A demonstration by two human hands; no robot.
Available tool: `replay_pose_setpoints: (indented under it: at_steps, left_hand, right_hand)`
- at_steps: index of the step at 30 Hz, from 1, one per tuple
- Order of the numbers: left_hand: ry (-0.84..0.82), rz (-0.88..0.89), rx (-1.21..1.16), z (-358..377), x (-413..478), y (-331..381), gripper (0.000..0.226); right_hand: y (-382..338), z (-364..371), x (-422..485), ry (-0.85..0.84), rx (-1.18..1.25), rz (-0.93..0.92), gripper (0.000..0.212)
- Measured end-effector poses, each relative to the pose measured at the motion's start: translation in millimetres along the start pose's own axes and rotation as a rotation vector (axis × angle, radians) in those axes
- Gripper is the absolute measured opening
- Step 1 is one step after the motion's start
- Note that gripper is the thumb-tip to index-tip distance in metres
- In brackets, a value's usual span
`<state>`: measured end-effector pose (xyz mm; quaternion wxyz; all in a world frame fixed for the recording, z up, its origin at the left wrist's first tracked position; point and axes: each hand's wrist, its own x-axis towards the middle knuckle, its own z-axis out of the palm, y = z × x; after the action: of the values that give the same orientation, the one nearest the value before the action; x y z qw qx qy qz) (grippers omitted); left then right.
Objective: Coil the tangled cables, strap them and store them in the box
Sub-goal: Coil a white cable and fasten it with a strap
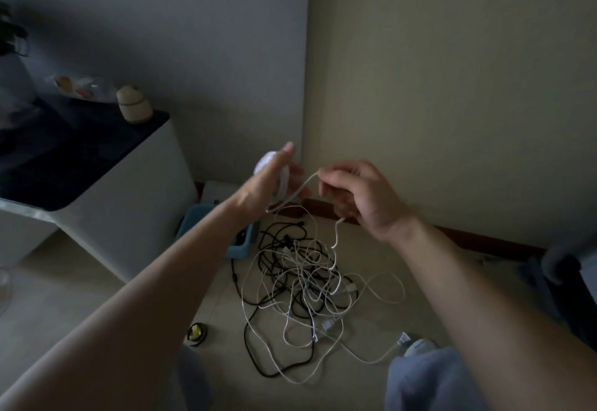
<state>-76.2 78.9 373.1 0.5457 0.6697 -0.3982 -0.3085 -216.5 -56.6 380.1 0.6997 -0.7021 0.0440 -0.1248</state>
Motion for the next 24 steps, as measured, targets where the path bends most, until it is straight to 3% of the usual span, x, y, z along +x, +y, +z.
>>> replay_pose_setpoints:
  at_steps: [3, 6, 10, 15, 20, 24]
  left_hand:
    - [-0.281, -0.163, -0.029, 18.7, -1.1, 4.1, 0.102]
    - [-0.379, -0.192, -0.114, 24.5, -5.7, 8.7, 0.084]
    - [-0.490, -0.113, -0.214, 29.1, -10.8, 14.3, 0.042]
    - [-0.569, -0.110, -0.563, 25.1, -11.8, 22.6, 0.042]
    - [-0.377, -0.056, -1.060, 6.5, -12.7, 30.2, 0.044]
    - [0.006, 0.064, -1.192, -16.0, -11.8, 29.4, 0.034]
  right_hand:
    - [0.0, -6.3, 1.9, 0.204, -0.071, -0.057, 0.033]
    - [2.0, -20.6, 0.6, 0.348, -0.182, -0.092, 0.032]
    - [9.3, -30.5, -0.8, 0.377, -0.210, -0.088, 0.028]
    - [21.8, -29.6, 2.7, 0.273, -0.164, 0.036, 0.034]
    - [40.4, -22.9, 2.6, 0.071, -0.224, 0.232, 0.035]
    - [46.5, -17.2, 3.1, -0.065, -0.224, 0.377, 0.039]
